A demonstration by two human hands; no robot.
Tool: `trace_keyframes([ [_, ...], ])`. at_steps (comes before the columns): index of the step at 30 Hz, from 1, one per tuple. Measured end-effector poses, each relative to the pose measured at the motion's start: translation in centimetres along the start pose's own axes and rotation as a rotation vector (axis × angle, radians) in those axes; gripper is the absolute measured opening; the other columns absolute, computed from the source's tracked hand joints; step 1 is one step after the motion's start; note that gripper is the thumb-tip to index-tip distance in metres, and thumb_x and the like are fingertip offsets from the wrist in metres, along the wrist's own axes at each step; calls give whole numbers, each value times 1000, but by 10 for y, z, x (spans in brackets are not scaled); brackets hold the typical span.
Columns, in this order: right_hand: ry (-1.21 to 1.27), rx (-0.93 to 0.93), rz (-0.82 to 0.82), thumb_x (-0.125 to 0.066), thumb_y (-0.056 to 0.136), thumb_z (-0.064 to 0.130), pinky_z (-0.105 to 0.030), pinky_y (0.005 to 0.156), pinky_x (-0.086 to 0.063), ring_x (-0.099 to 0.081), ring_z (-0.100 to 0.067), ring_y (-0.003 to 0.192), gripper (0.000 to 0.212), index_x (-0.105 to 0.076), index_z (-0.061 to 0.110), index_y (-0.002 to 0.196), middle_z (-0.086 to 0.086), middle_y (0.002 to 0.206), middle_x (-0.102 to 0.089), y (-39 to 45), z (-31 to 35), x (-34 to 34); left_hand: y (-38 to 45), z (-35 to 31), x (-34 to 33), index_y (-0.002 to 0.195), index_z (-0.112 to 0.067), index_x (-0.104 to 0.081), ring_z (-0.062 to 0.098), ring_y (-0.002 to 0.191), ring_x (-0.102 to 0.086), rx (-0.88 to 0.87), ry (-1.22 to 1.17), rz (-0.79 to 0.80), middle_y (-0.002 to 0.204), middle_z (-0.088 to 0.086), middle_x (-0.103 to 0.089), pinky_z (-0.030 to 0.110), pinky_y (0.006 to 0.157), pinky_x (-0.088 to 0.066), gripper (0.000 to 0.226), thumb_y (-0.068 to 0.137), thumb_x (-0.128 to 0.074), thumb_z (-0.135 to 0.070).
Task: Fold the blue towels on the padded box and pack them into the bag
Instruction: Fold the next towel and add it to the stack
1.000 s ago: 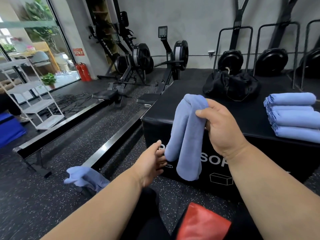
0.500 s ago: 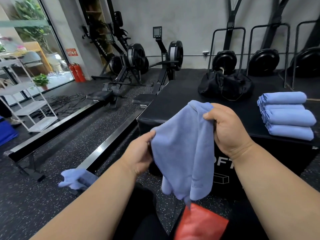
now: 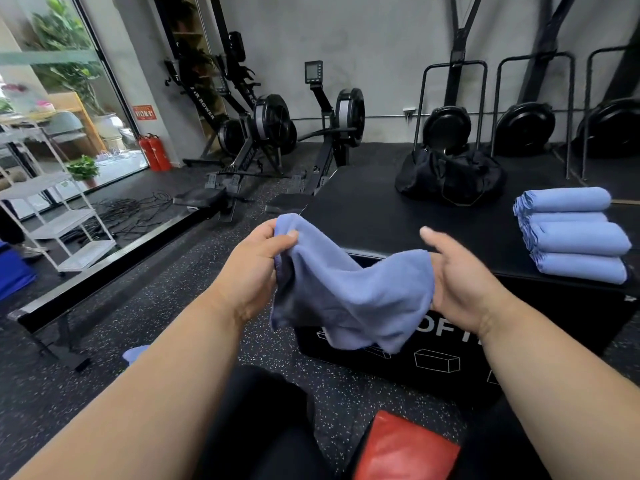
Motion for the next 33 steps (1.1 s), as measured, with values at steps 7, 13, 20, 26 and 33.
trace_keyframes([
  [7, 104, 179, -211, -62, 103, 23, -38, 94, -57, -75, -24, 102, 32, -74, -3, 116, -18, 113, -77, 0, 26, 30, -1, -4, 10, 111, -8, -67, 25, 91, -65, -30, -69, 6, 99, 17, -68, 36, 81, -50, 20, 94, -59, -4],
  [13, -273, 234, -262, -60, 103, 12, -35, 84, -55, -77, -20, 97, 18, -78, 9, 103, -8, 101, -81, -9, 38, 27, -4, 38, 38, 110, -11, -70, 29, 92, -43, 161, -164, -189, 102, 12, -48, 39, 73, -38, 49, 70, -83, -37],
  [20, -269, 242, -215, -57, 108, 21, -35, 88, -58, -71, -20, 92, 23, -76, 7, 107, -7, 96, -77, 0, 33, 22, -9, 66, 52, 116, -6, -69, 34, 103, -69, 287, -312, -254, 110, 22, -70, 43, 93, -55, 52, 105, -52, -54],
  [26, -80, 273, -194, -66, 94, 25, -35, 65, -44, -53, -19, 72, 18, -64, 10, 85, -10, 78, -53, -1, 28, 22, -6, 100, 38, 130, -1, -68, 29, 119, -70, 367, -179, -191, 125, 18, -75, 44, 104, -51, 50, 105, -59, -43],
  [33, -172, 43, -288, -69, 101, 27, -38, 85, -55, -73, -20, 88, 26, -77, 3, 104, -15, 104, -80, 1, -12, 32, 2, 58, 38, 127, -2, -67, 27, 107, -60, 181, -214, -142, 113, 16, -64, 38, 93, -47, 48, 89, -67, -31],
])
Point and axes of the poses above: each hand's wrist, its own y-axis towards the middle knuckle, its own x-axis out of the back of the hand, z = x × y, the point moved 10 cm from there along y, towards the middle knuckle
